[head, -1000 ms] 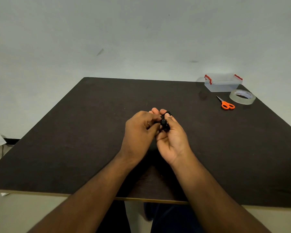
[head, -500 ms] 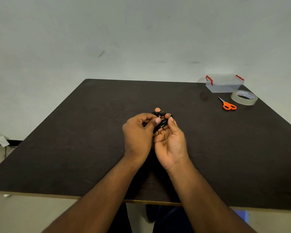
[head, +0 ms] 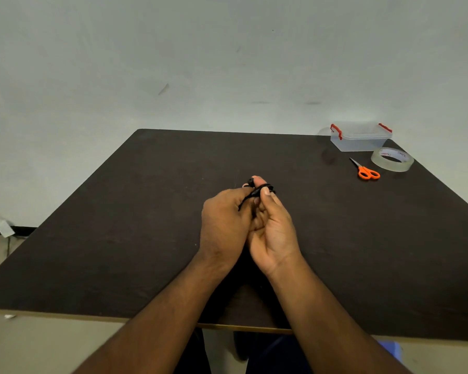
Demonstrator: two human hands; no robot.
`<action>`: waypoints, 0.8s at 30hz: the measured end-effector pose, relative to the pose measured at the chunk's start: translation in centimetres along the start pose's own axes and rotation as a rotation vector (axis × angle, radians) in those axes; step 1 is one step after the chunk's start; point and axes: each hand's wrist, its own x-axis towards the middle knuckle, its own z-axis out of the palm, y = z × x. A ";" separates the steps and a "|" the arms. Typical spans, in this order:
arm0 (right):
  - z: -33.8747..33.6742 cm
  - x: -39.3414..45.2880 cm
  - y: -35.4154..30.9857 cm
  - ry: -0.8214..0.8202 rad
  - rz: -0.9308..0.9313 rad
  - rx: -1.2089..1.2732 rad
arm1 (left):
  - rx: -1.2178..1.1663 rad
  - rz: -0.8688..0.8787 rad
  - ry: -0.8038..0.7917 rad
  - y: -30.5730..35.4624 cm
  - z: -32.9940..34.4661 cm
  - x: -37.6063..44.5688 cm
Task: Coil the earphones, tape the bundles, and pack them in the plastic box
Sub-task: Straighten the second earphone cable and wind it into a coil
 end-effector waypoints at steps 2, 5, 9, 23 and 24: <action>0.2 0.4 0.1 0.025 0.011 -0.128 | -0.048 -0.102 0.028 -0.9 0.0 0.2; 1.0 1.1 -0.7 0.012 0.133 -0.338 | -0.034 -0.201 0.073 -2.5 0.3 0.3; 1.5 2.9 -2.4 0.022 0.229 -0.403 | 0.002 -0.171 0.088 -2.9 1.0 0.8; 4.3 6.9 0.0 -0.063 0.006 -1.221 | -0.131 -0.455 0.323 -5.9 1.8 4.8; 5.2 6.9 -0.3 -0.166 0.127 -1.375 | -0.212 -0.506 0.360 -6.1 1.6 5.2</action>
